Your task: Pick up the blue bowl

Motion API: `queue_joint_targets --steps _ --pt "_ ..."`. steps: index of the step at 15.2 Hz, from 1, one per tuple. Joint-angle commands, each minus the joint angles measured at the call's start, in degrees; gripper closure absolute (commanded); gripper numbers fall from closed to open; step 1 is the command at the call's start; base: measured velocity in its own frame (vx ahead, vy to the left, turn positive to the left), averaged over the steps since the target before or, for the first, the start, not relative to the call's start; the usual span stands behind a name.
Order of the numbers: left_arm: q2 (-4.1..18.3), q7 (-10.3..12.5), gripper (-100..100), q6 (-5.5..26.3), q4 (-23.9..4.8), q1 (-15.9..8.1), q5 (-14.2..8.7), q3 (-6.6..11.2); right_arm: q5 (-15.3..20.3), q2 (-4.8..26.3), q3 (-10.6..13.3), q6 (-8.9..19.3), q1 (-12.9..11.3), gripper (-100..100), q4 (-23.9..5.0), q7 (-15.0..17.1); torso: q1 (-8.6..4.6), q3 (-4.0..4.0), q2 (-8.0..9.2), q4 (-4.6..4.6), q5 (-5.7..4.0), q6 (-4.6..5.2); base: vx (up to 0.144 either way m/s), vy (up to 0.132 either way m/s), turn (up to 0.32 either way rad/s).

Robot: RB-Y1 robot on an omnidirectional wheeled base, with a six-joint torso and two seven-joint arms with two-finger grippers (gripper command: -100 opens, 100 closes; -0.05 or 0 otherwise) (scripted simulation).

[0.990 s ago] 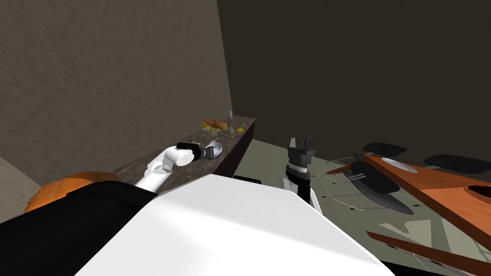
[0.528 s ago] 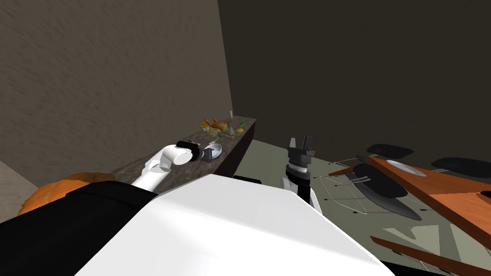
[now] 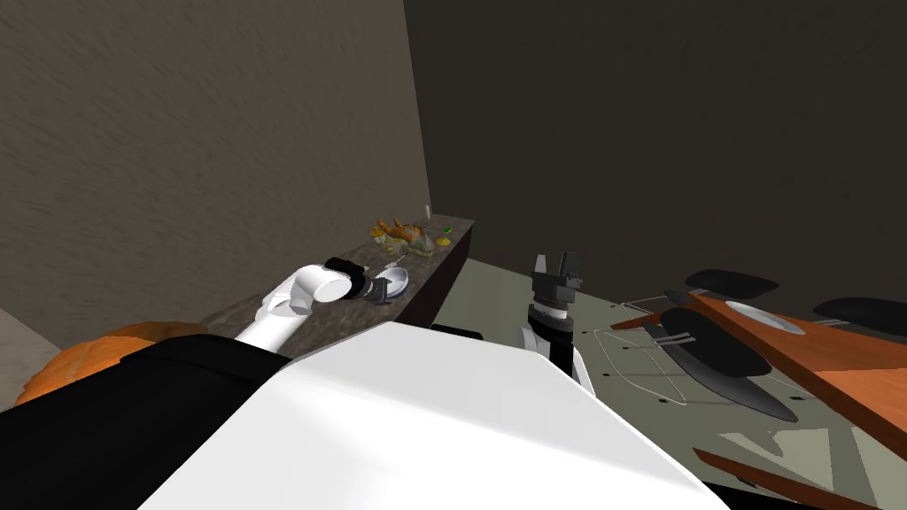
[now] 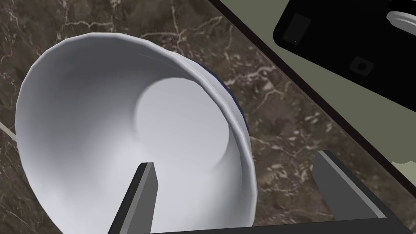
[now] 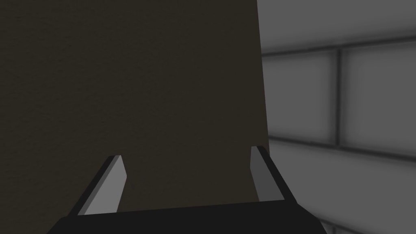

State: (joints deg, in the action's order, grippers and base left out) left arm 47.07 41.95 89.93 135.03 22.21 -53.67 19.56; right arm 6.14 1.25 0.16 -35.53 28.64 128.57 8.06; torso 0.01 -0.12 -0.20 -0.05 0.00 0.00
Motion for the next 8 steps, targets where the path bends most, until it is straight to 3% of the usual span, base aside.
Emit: queue_joint_targets --steps 1,6,8 --pt "0.18 0.69 -100 2.08 0.12 -0.09 -0.44 0.11 0.0 0.0 0.0 0.0 0.0 0 0.0 0.0 0.0 0.0 0.0 0.0 0.0 0.0 0.034 0.003 0.016" --pt "0.94 2.23 -100 6.6 0.18 -0.34 -2.31 1.05 0.0 0.0 0.0 0.0 0.0 0 0.0 0.0 0.01 0.03 0.05 0.01 0.01 0.0 0.033 0.0 0.017" --pt "0.46 1.0 -100 4.73 -1.49 -0.5 -1.17 0.29 0.0 0.0 0.0 0.0 0.0 0 0.0 0.0 0.01 0.05 0.08 0.02 0.01 0.0 0.01 -0.005 -0.011"
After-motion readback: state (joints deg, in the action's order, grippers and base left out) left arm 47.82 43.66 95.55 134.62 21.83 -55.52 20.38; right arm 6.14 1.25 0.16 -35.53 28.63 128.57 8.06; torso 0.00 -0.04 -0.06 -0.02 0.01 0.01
